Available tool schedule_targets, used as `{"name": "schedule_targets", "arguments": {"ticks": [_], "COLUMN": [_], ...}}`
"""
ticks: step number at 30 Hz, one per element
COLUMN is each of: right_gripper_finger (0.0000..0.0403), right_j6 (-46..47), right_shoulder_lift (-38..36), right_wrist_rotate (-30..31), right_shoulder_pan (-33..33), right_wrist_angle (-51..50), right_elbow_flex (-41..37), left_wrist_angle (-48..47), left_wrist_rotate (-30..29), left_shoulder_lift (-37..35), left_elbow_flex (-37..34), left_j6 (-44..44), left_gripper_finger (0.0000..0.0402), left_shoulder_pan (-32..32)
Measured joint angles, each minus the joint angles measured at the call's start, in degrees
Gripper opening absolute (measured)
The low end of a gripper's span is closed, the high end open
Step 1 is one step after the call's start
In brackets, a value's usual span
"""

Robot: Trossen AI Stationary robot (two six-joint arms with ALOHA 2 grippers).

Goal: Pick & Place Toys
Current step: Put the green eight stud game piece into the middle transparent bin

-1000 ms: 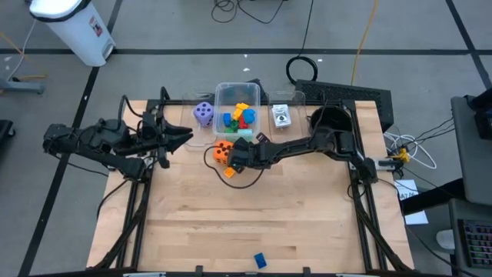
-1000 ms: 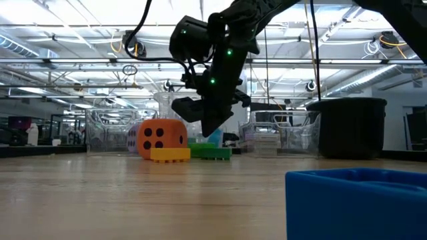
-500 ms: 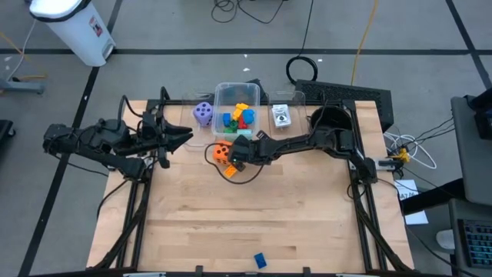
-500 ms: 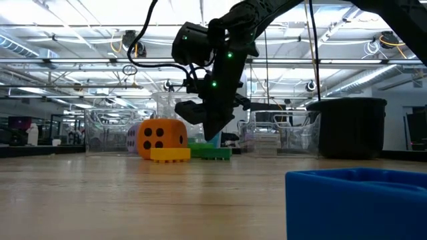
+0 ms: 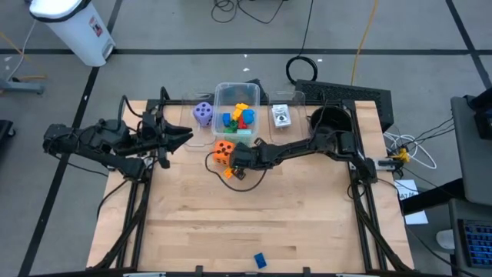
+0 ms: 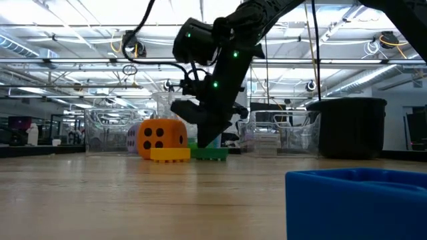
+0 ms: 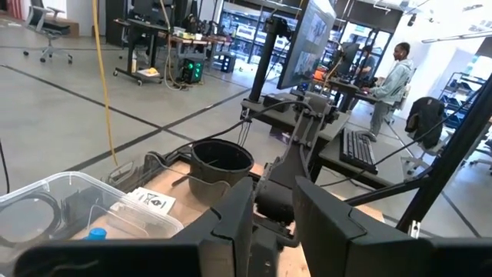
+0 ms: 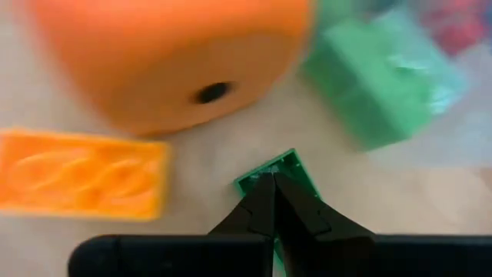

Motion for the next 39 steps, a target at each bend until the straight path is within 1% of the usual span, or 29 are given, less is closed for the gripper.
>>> {"name": "schedule_targets", "arguments": {"ticks": [2, 4, 7, 13, 16, 17, 19, 23, 24, 26, 29, 31, 33, 36, 39], "right_gripper_finger": [0.0000, 0.0000, 0.0000, 0.0000, 0.0000, 0.0000, 0.0000, 0.0012, 0.0018, 0.0031, 0.0057, 0.0080, 0.0108, 0.0156, 0.0206], "right_j6": [-0.28, -0.97, -1.50, -1.80, -4.34, -4.99, -6.47, -9.02, -9.15, -9.81, -11.06, -10.99, -9.95, -9.79, -13.62], "right_shoulder_lift": [-0.63, -2.06, -4.08, -10.89, -13.29, -13.72, -14.03, -13.87, -13.89, -13.94, -13.92, -13.92, -13.94, -13.94, -13.94], "right_wrist_rotate": [-2.16, -5.64, -8.37, -9.25, -9.40, -10.27, -14.38, -27.88, -30.31, -33.03, -33.47, -35.88, -39.50, -43.18, -43.43], "right_shoulder_pan": [0.71, 1.39, 2.70, 5.60, 6.12, 6.00, 4.88, 1.93, 1.32, 0.42, -0.37, -1.00, -1.54, -1.90, -1.89], "right_wrist_angle": [0.70, 0.24, 0.97, 2.22, 4.33, 4.42, 5.53, 6.74, 6.93, 7.51, 9.29, 11.36, 12.59, 12.18, 10.25], "right_elbow_flex": [-0.02, -0.19, -0.24, -0.20, -0.20, -0.20, -0.16, -0.15, -0.15, -0.15, -0.15, -0.15, -0.15, -0.15, -0.15], "left_wrist_angle": [0.00, 0.00, -0.02, -0.08, -0.05, -0.07, -0.04, -0.02, -0.02, -0.02, -0.04, -0.11, -0.31, -0.50, -0.60], "left_wrist_rotate": [0.00, 0.00, 0.00, 0.00, 0.00, -0.02, -0.02, 0.00, 0.00, 0.00, 0.28, 0.54, 0.55, 0.55, 0.57], "left_shoulder_lift": [0.00, 0.00, 0.00, -0.01, 0.00, 0.00, 0.00, 0.00, 0.00, 0.00, 0.00, 0.00, 0.00, 0.00, 0.00], "left_elbow_flex": [0.00, 0.00, 0.00, 0.00, 0.00, 0.00, 0.00, 0.00, 0.00, 0.00, 0.00, 0.00, 0.00, 0.00, 0.00], "left_j6": [-0.08, -0.16, -0.22, -0.20, 0.01, 0.02, 0.01, -0.45, -0.71, -1.82, -1.99, -2.02, -2.03, -2.05, -2.05], "left_gripper_finger": [0.0097, 0.0097, 0.0097, 0.0097, 0.0097, 0.0097, 0.0097, 0.0097, 0.0097, 0.0097, 0.0097, 0.0097, 0.0097, 0.0097, 0.0097], "left_shoulder_pan": [0.00, 0.00, 0.00, 0.01, 0.02, 0.02, 0.02, 0.02, 0.02, 0.02, 0.02, 0.02, 0.02, 0.02, 0.02]}}
